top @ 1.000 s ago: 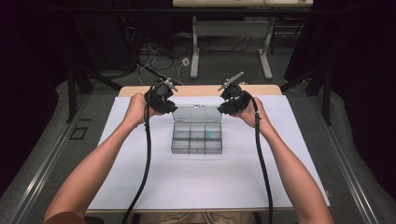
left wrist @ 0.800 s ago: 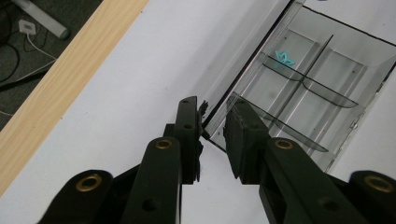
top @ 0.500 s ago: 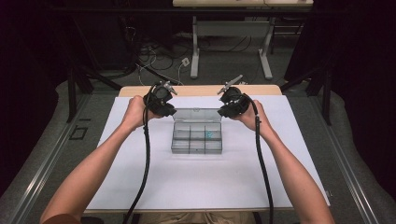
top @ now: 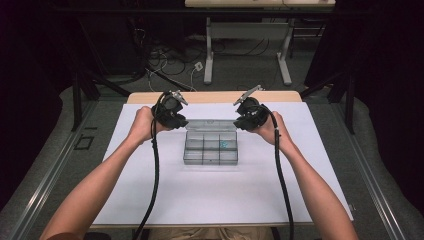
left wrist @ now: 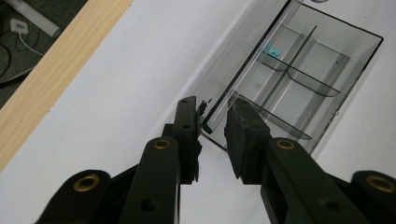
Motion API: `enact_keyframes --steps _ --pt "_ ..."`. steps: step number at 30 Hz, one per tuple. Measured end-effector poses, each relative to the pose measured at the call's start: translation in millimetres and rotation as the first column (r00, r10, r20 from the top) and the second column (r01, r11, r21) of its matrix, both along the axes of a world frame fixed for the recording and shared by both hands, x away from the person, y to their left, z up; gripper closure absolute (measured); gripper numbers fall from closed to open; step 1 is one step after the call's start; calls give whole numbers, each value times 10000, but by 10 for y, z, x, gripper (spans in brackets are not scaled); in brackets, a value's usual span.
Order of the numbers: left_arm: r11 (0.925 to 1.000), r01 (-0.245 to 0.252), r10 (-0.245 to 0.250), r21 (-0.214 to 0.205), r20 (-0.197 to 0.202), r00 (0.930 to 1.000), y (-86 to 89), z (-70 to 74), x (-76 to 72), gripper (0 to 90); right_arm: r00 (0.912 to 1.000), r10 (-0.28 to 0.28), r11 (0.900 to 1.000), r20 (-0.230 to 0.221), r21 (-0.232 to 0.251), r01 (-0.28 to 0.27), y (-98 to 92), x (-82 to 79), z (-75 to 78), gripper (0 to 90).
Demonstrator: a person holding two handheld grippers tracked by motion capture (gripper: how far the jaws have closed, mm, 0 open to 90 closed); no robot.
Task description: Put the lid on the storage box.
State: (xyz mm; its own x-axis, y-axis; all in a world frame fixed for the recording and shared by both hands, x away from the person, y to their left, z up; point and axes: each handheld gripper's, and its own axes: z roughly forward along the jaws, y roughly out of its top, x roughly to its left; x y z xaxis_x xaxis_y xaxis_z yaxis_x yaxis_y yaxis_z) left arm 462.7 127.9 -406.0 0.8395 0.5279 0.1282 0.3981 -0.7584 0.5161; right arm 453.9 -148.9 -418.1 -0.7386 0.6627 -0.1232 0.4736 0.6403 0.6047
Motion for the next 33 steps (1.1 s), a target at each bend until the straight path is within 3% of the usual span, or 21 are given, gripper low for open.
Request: enact_keyframes --steps 10,11,14,18,28,33 --pt "9995 -47 44 -298 -119 9999 44 -56 -82 715 9996 67 9999 277 -126 -64 24 -97 -23 747" --pt "9989 -180 178 -432 -58 9998 38 -71 -100 708 9996 70 9998 264 -213 -64 31 -112 -26 748" --pt "9996 -132 136 -243 183 9997 23 -81 -153 696 9993 -2 9994 381 -344 15 50 -152 -38 746" --pt "9990 -282 291 -336 277 9992 17 -91 -212 690 9986 -66 9988 515 -471 90 65 -197 -68 742" --pt "9987 -316 338 -408 537 9980 35 -133 -371 675 9979 -232 9990 599 -371 254 71 -311 -124 731" --pt "9967 -586 623 -563 659 9959 43 -183 -445 676 9963 -268 9993 813 -252 290 66 -380 -151 730"
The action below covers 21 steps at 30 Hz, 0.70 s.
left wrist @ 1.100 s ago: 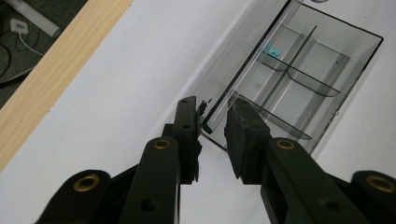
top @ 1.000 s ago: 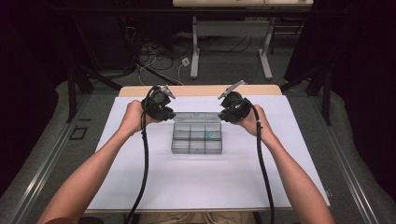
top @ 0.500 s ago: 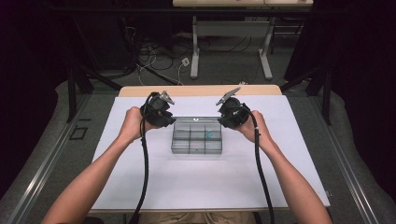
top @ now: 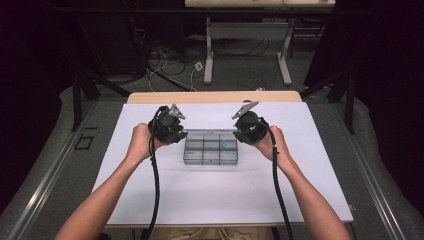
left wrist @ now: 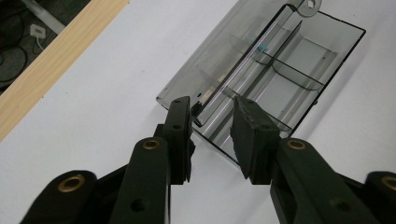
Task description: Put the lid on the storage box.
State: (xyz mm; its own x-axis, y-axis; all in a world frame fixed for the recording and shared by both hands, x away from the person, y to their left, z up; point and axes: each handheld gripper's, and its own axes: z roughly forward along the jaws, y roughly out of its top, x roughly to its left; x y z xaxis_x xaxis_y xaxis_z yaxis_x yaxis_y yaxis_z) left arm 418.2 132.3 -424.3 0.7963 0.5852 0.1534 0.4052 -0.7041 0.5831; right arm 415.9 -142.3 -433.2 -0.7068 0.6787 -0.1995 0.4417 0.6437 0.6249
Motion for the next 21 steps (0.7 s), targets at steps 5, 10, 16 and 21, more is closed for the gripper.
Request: enact_keyframes --steps 5,10,16,21 --pt "9996 -150 154 -250 156 9998 10 -70 -72 680 9999 -102 9999 93 -74 102 12 -80 -45 724" --pt "9990 -194 203 -409 226 9995 15 -124 -140 683 9999 -136 9999 81 -47 136 -3 -149 -86 723" --pt "9982 -404 414 -447 217 9989 25 -206 -214 684 9997 -186 9998 147 -120 188 17 -218 -139 712" --pt "9982 -403 411 -443 163 9990 27 -274 -259 683 9997 -219 9997 93 -104 220 21 -265 -186 702"
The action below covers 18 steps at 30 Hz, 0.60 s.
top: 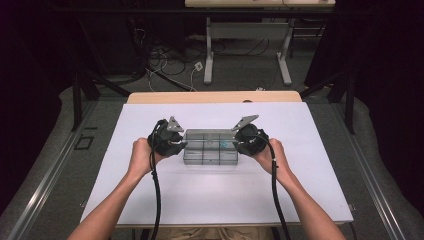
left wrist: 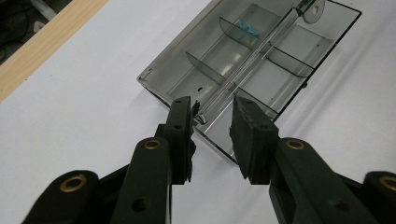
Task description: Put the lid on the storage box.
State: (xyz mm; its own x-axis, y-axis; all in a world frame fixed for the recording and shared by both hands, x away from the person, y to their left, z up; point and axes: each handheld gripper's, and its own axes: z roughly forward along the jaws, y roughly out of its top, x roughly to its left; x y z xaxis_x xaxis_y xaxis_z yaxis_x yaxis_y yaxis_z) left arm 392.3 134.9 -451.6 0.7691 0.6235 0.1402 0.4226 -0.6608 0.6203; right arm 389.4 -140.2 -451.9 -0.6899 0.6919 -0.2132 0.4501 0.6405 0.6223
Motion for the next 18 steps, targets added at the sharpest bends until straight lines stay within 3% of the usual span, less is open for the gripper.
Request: enact_keyframes --steps 18 --pt "9999 3 0 117 -303 9995 17 -156 -86 665 9995 19 10000 -309 -74 -21 3 -128 -222 683"
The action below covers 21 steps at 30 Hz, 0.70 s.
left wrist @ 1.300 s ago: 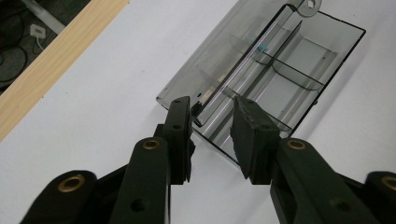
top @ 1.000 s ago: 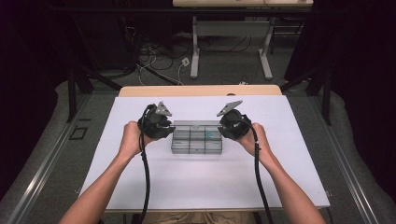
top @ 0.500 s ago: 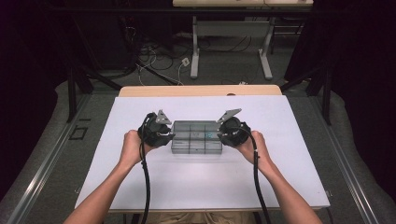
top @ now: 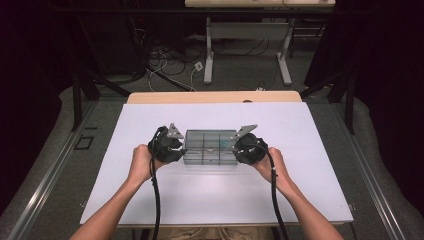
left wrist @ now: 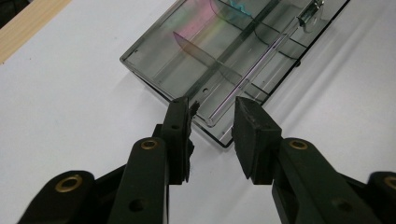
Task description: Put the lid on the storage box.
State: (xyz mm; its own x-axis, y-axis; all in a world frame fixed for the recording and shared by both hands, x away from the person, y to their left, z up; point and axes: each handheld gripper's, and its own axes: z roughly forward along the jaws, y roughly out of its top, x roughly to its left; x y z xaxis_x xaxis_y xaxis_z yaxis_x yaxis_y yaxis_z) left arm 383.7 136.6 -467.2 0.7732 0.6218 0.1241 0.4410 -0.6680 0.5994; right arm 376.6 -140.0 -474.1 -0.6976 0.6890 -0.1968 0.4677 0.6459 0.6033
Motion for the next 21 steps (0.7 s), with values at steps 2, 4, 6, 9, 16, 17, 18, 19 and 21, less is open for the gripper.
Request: enact_keyframes --steps 2,4,6,9,16,17,18,19,21 --pt "10000 43 -43 -4 46 10000 5 -19 -8 664 10000 -22 10000 -37 21 22 -8 -10 -18 683" --pt "10000 38 -38 39 -9 10000 7 -35 -15 665 9999 -17 10000 -141 -42 16 -10 -19 -35 683" --pt "10000 49 -48 86 -79 10000 9 -46 -21 665 10000 -88 10000 -42 38 88 -7 -34 -52 684" --pt "9999 103 -102 60 -95 9999 1 -75 -28 665 9999 -88 9999 -95 60 89 -20 -29 -63 684" --pt "10000 84 -84 -2 -316 9995 31 -119 -33 651 9995 -111 9999 -301 -3 111 -61 -37 -112 669" --pt "10000 41 -43 -49 -354 9994 38 -126 -35 638 9992 -143 9999 -361 23 144 -71 -40 -115 659" --pt "10000 -12 8 -92 -382 9993 51 -133 -37 618 9991 -101 9999 -415 88 105 -85 -40 -120 650" --pt "9999 -31 24 -150 -419 9991 62 -135 -37 586 9991 -90 9998 -404 167 97 -101 -42 -128 638" --pt "9995 -84 66 -313 -578 9983 94 -145 -40 517 9989 -139 9998 -451 159 146 -132 -57 -131 593"
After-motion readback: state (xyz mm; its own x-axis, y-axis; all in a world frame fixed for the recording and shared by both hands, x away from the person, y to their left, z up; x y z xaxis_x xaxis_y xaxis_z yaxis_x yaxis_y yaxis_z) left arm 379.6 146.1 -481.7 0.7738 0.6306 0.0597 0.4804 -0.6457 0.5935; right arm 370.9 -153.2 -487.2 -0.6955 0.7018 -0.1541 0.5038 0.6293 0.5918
